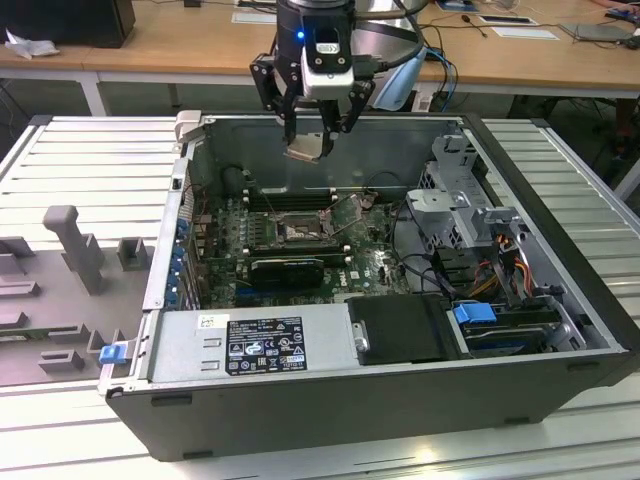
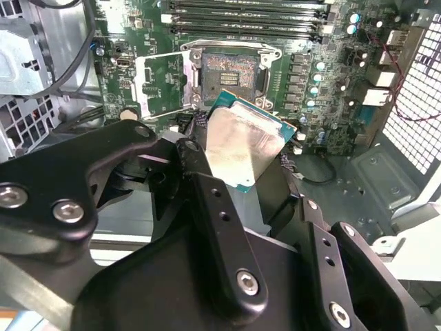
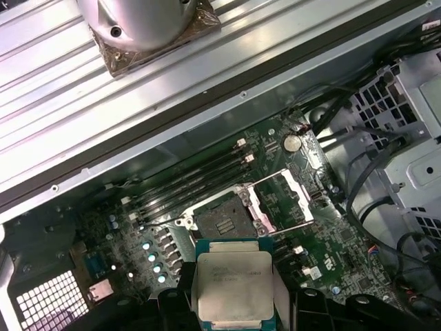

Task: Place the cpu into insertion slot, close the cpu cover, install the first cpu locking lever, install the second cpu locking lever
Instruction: 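Place the cpu into insertion slot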

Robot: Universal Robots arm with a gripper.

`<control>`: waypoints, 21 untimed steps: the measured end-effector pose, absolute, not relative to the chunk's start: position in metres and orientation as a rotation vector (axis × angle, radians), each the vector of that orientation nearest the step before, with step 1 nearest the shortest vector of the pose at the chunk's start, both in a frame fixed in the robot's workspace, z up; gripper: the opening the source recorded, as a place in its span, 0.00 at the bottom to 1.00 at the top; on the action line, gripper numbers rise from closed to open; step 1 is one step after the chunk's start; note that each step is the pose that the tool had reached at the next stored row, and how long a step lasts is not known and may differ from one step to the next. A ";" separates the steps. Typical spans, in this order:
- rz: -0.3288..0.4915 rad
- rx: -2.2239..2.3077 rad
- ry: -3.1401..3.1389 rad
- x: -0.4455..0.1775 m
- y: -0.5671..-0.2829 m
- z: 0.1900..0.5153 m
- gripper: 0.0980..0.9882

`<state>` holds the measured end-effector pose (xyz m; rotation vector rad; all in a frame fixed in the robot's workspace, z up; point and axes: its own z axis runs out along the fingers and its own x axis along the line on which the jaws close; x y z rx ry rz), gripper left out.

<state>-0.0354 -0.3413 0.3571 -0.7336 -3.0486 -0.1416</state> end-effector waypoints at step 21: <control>-0.142 -1.071 -2.958 -0.035 -0.341 0.356 0.48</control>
